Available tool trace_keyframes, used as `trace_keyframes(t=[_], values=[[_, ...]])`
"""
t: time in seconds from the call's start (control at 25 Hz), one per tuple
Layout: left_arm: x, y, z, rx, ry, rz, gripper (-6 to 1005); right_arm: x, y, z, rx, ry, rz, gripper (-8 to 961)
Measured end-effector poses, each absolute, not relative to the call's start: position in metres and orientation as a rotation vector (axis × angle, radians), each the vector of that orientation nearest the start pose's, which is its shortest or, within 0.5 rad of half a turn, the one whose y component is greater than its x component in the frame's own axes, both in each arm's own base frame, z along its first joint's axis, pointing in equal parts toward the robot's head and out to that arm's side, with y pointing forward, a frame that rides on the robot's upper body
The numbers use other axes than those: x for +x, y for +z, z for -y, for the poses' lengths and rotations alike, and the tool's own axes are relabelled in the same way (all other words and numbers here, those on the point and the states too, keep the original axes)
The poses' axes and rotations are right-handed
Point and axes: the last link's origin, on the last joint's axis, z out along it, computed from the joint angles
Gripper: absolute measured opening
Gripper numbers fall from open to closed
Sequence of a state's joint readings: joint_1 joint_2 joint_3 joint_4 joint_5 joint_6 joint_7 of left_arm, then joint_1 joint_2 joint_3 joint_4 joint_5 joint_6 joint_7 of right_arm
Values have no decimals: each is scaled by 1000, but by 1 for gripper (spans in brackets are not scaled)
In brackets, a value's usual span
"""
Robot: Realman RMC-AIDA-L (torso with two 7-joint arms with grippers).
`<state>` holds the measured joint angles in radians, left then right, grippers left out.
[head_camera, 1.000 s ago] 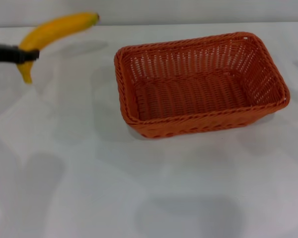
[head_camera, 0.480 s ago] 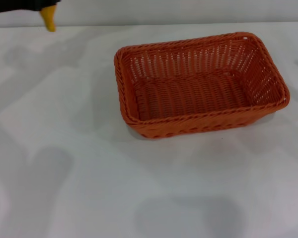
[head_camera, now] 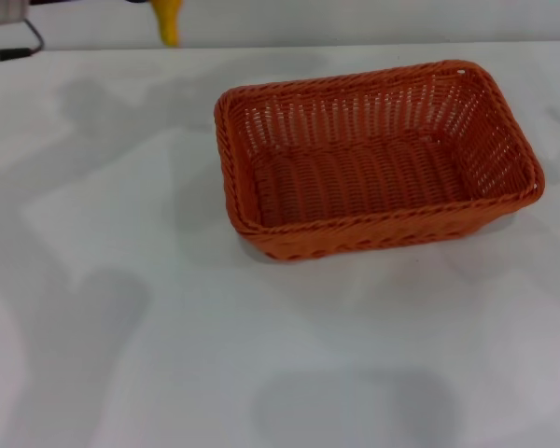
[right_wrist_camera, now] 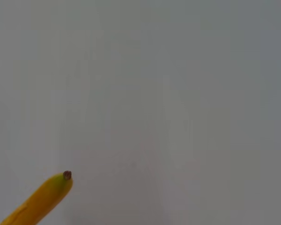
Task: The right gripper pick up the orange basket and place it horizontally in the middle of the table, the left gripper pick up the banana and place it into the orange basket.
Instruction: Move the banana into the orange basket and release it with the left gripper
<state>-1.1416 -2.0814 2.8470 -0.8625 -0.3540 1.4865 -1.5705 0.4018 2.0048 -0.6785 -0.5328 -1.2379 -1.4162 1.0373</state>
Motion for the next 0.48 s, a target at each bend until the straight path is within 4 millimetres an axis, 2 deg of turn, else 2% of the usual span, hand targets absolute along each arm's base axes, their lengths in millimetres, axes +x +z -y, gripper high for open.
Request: trace_keyframes(t=[0.28, 0.48], values=[[-171, 36, -442, -2549, -629, 727, 488, 295, 93, -348, -1942, 1065, -422, 857], [-166, 17, -439, -2619, -609, 723, 488, 293, 92, -349, -1950, 1068, -416, 857]])
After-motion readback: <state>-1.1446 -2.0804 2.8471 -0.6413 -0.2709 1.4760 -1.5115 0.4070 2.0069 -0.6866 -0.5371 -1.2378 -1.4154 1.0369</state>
